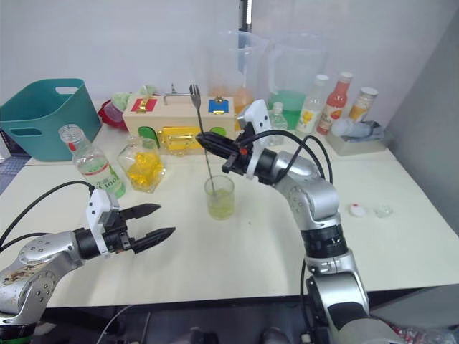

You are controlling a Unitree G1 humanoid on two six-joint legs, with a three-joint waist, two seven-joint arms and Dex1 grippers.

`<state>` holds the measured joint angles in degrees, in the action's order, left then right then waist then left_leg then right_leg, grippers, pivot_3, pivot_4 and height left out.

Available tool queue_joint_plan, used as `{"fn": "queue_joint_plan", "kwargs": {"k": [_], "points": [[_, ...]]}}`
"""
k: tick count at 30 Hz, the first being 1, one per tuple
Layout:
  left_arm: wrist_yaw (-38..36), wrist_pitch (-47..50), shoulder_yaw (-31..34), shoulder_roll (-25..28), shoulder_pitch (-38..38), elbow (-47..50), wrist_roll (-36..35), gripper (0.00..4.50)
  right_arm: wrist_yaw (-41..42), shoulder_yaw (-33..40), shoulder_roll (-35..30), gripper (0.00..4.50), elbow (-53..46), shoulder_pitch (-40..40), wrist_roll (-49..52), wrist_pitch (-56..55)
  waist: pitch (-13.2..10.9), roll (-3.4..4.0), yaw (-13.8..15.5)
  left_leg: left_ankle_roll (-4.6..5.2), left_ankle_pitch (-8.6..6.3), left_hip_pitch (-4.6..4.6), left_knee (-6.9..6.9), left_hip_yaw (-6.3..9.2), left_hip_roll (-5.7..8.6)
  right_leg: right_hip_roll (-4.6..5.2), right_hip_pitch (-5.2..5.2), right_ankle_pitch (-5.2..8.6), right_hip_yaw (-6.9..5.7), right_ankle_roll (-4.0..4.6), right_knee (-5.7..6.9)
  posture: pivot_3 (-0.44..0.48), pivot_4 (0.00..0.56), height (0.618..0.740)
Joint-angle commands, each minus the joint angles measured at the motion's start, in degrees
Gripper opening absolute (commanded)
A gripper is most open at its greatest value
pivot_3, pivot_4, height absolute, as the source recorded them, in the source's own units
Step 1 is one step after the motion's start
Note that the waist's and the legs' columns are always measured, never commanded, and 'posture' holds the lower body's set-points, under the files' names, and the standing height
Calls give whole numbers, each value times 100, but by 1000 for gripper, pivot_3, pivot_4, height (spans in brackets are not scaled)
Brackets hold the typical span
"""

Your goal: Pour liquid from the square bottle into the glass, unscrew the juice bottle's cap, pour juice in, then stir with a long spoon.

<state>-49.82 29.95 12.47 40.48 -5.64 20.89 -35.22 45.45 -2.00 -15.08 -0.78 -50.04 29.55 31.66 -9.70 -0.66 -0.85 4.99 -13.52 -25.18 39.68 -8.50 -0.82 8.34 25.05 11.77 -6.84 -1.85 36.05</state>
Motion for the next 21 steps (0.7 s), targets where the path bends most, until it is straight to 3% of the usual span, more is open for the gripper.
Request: {"fn": "queue_joint_plan", "kwargs": {"k": [1, 12, 21], "points": [[-46, -135, 32, 45, -59, 59, 25, 4459, 115, -78, -241, 0, -344, -12, -3, 142, 0, 0, 9, 0, 0, 0, 0, 0, 0, 0, -1, 0, 0, 0, -1, 0, 150, 733], [-101, -137, 48, 53, -34, 70, 62, 4459, 25, -179, -636, 0, -194, -8, -599, -381, 0, 0, 14, -9, -5, 0, 1, -1, 1, 1, -2, 0, 0, 0, -4, 0, 150, 733], [-70, -127, 99, 46, 16, 133, 98, 4459, -311, 104, 43, 0, 311, -117, -466, -838, 0, 0, 0, 1, 2, 0, 0, -2, 0, 0, 0, 0, 0, 0, 0, 0, 150, 733]]}}
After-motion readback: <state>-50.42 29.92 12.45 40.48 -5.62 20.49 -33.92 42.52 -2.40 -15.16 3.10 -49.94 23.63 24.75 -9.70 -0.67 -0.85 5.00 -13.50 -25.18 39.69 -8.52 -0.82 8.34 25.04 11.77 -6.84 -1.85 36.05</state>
